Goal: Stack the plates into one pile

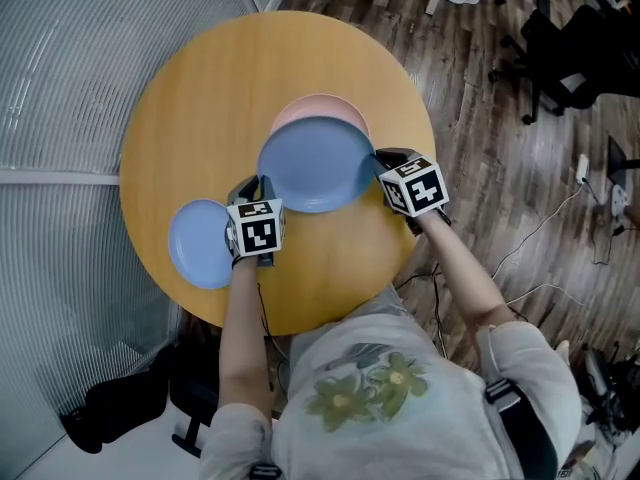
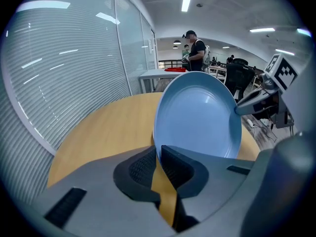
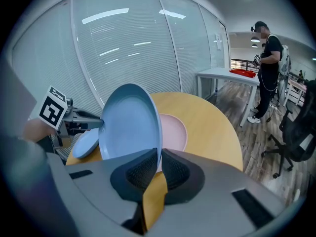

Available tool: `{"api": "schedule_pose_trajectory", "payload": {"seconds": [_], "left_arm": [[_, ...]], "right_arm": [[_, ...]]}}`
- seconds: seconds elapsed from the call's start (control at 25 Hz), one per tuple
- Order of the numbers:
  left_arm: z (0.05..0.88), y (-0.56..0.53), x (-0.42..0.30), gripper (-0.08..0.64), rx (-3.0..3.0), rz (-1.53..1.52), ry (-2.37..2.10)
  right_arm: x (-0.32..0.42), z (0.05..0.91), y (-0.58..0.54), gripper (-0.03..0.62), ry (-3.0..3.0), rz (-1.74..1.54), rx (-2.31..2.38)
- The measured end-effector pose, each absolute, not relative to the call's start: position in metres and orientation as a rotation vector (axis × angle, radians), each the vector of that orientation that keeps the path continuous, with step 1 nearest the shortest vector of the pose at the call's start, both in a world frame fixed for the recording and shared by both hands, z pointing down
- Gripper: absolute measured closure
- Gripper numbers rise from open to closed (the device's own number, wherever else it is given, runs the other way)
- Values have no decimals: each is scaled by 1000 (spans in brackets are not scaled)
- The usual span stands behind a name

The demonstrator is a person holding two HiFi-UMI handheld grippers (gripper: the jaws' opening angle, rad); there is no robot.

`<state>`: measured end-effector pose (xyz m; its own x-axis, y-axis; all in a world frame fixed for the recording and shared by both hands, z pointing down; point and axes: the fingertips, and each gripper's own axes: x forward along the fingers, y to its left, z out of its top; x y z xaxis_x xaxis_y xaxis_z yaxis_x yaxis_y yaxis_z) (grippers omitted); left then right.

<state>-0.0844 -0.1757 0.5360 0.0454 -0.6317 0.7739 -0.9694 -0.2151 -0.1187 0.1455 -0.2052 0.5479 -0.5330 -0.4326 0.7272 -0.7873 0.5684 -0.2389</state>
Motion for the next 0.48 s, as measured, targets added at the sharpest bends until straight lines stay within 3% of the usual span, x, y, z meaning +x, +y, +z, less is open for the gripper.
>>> {"api": "schedule_pose_trajectory", "payload": {"seconds": [0.48], "left_arm": [[564,-228,-81,512,1848,985,-1549]], "right_arm": [[145,569,-261,535,-2158,770,1002]]}}
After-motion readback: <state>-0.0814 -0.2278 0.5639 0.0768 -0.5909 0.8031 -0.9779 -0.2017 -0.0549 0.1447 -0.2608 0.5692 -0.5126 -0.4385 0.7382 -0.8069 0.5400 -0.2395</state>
